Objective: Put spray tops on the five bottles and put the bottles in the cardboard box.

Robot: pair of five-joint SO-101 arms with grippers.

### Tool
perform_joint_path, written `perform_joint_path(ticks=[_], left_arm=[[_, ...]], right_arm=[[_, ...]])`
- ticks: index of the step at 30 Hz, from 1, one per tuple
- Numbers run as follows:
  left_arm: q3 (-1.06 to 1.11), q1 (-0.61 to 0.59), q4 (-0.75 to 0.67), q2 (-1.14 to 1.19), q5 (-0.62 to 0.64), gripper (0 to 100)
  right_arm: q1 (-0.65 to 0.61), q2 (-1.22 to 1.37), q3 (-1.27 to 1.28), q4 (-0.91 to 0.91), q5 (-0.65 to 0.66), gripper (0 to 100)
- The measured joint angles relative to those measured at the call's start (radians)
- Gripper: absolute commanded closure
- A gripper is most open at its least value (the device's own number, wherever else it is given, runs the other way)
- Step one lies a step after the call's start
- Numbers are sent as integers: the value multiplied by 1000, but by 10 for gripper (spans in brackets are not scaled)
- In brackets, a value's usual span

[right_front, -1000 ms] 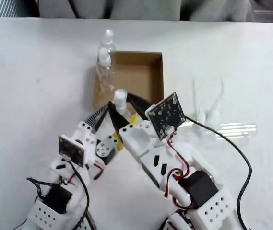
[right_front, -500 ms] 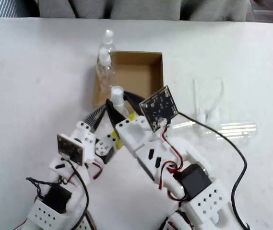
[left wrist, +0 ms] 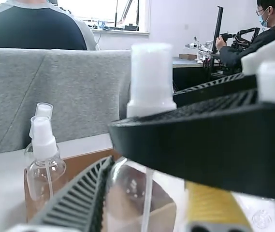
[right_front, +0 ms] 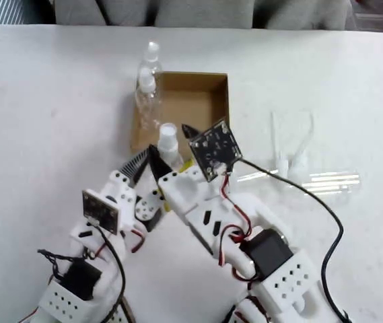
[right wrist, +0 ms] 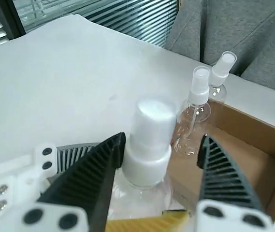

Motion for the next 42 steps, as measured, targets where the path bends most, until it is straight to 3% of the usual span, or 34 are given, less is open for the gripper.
perform_joint_path(ticks=[12,19,21,23,27,42], left_arm=[[0,-5,-2,0,0,976],[0,-5,23,0,0,976],[0,-5,23,0,0,976],[0,-5,23,0,0,976],[0,-5,23,0,0,976],[0,-5,23,0,0,976]], right_arm=[[8,-14,-265,281,-21,783],[8,-15,-356,350,-80,793],[9,-15,-365,350,-81,864],[44,-15,-374,338,-81,995],[143,-5,-410,295,-83,955],[186,508,-865,480,-150,983]])
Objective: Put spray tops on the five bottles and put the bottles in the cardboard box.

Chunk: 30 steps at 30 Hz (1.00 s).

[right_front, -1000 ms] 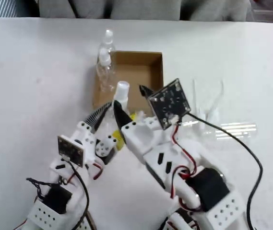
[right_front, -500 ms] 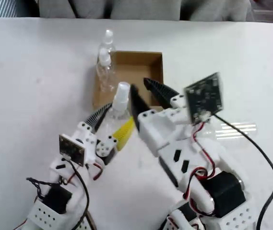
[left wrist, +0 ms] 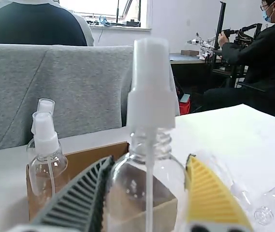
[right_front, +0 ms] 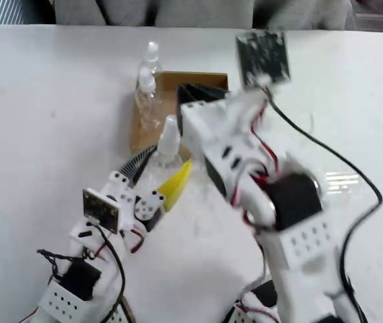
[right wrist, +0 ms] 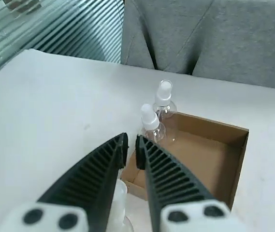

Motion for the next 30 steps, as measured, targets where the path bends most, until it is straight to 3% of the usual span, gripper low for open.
perform_joint_path(ticks=[7,17,30], left_arm=[[0,0,0,0,0,976],[0,5,2,0,0,976],[0,3,3,0,0,976]], right_arm=[[0,221,-164,120,-3,983],[-89,229,-198,262,-6,982],[-106,229,-222,270,-6,981]])
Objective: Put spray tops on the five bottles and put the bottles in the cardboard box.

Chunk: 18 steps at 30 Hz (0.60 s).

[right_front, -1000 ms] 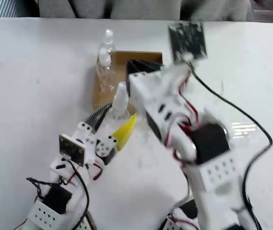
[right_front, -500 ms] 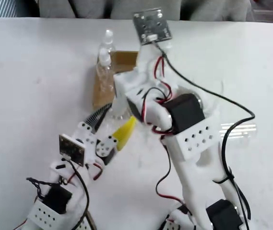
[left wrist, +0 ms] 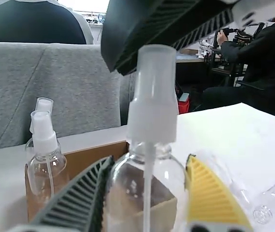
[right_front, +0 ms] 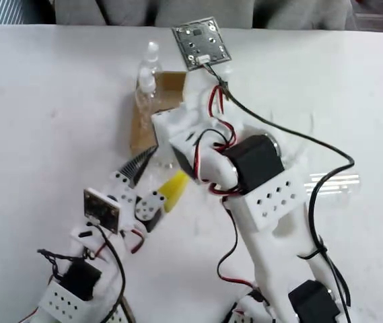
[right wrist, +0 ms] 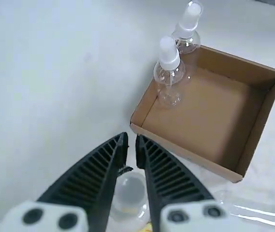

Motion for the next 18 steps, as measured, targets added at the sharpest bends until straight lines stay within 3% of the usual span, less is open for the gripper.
perform_joint_path(ticks=[9,18], left_arm=[[0,-2,0,0,0,976],[0,-2,0,0,0,976]], right_arm=[[12,-44,-89,-37,0,982],[97,89,-97,51,0,982]])
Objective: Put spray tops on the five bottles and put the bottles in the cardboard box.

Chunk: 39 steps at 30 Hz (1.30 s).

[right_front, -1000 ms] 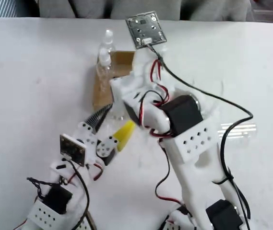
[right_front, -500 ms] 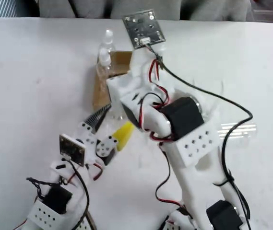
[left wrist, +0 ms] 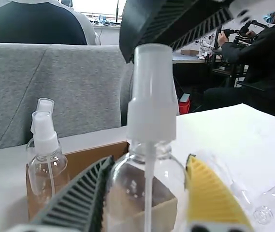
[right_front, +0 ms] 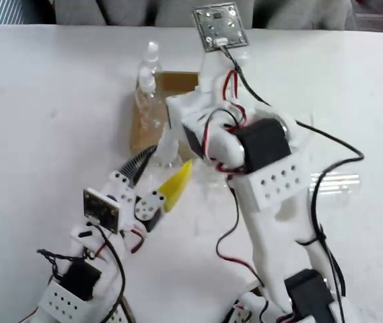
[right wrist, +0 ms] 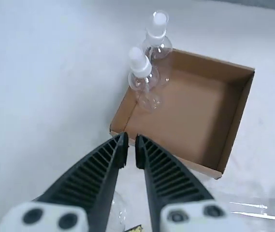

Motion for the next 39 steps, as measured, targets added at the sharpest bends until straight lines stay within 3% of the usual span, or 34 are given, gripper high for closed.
perform_joint_path(ticks=[26,39], left_arm=[[0,3,0,0,0,976],[0,0,0,0,0,976]], right_arm=[[-92,12,-21,101,-2,981],[157,5,-18,21,-2,982]])
